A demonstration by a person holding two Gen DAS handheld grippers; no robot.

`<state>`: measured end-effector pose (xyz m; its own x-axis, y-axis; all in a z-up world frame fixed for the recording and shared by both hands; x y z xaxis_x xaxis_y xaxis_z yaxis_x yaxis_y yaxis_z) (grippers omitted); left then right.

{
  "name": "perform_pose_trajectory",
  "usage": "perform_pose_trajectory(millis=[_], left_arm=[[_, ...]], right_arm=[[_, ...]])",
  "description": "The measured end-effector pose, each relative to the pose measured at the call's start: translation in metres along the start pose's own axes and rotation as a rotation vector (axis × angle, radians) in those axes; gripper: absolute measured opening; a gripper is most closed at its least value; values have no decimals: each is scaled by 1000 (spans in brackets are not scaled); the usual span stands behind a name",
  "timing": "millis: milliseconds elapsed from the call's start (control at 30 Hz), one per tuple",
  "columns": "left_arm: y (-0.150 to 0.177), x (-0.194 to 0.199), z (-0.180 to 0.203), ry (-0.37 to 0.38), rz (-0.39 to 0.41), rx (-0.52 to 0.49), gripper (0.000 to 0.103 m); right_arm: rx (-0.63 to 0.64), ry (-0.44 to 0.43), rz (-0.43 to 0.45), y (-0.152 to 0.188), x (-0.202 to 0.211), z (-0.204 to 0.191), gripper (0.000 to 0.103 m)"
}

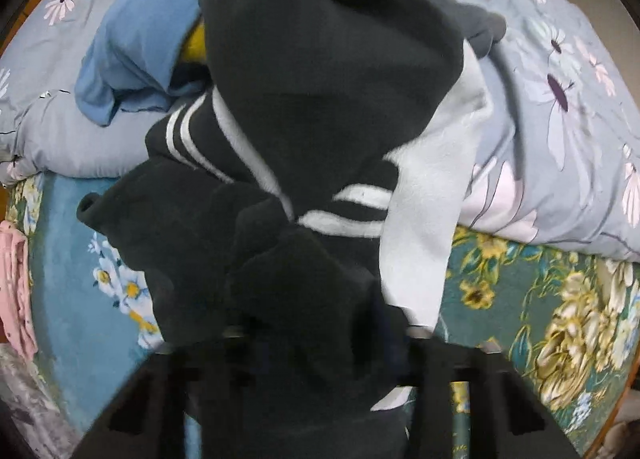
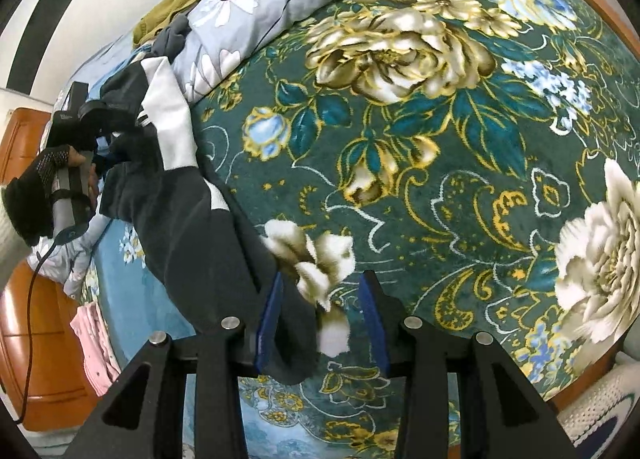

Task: Fold clothes
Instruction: 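Carry the sweatshirt with the right gripper onto the teal blanket, then grasp the sweatshirt cuff with the left gripper while the right gripper holds the hem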

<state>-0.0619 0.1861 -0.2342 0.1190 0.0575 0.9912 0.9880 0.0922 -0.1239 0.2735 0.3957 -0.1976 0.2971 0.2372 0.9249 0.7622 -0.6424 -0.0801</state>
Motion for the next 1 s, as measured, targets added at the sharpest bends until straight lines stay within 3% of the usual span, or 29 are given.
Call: perform_pose_trajectory(millis=[233, 367, 467, 600, 800, 900, 1000], left_arm=[[12, 45, -33, 48, 68, -14, 12], [15, 84, -79, 96, 149, 13, 11], [28, 115, -134, 111, 210, 53, 11], [60, 142, -235, 92, 242, 155, 11], [119, 115, -367, -19, 191, 324, 11], [132, 95, -412, -58, 164, 359, 11], [138, 63, -435, -52, 117, 376, 11]], right_arm=[[53, -3, 9, -10, 2, -28, 41], [124, -14, 16, -12, 4, -61, 41], [182, -25, 22, -12, 5, -87, 41], [247, -30, 21, -4, 4, -122, 41], [334, -29, -2, 17, 3, -171, 41], [353, -26, -20, 23, 1, -189, 41], [377, -17, -48, 27, -7, -206, 41]])
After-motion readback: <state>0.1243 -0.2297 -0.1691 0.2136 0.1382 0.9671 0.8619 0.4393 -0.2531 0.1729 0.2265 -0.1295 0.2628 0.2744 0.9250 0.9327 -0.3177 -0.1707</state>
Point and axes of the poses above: each gripper's, at about its wrist camera, not at the fingertips, and x roughly against the way its jaws point, z to its right, y to its underside, the point moved 4 cm from there along -x, roughly the way its jaws point, and after that the axes turned 1 degree about -x, right-handed, at the moved point
